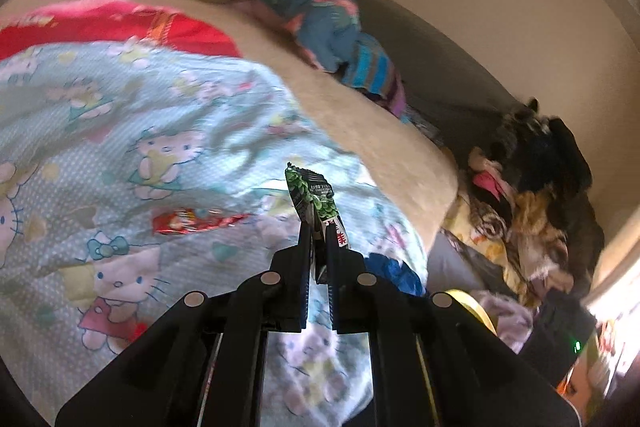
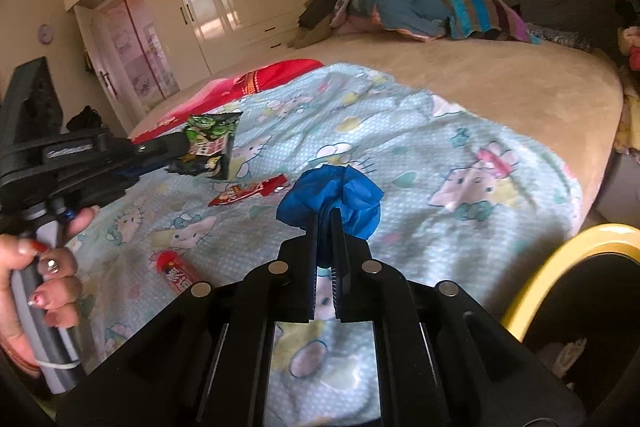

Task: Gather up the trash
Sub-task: 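Carry the green packet and blue wrapper over the yellow bin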

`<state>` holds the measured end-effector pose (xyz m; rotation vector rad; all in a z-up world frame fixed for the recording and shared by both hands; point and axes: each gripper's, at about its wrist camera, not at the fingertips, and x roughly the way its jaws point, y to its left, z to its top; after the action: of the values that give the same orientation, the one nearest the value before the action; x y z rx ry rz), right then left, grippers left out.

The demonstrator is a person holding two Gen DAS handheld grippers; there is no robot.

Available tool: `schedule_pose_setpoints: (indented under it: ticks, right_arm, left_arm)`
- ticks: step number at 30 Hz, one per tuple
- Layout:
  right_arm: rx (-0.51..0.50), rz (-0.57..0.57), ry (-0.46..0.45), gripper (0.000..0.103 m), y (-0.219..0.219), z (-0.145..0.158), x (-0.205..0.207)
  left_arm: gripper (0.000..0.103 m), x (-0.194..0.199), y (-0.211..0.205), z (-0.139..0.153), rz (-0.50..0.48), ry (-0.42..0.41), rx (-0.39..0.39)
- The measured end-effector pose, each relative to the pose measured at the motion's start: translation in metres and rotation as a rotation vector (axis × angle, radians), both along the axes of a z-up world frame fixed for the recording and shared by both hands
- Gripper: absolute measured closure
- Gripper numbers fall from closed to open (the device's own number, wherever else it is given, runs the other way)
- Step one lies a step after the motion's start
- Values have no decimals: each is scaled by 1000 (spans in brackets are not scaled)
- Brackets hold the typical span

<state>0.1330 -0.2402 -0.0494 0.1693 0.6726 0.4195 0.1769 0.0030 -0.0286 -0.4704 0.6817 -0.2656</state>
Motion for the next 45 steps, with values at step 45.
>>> schedule_pose_setpoints:
  ticks: [45]
  right_arm:
    - [-16, -343, 100, 100, -197, 5, -39]
  left_arm:
    - [96, -77, -209, -6, -520, -41, 206]
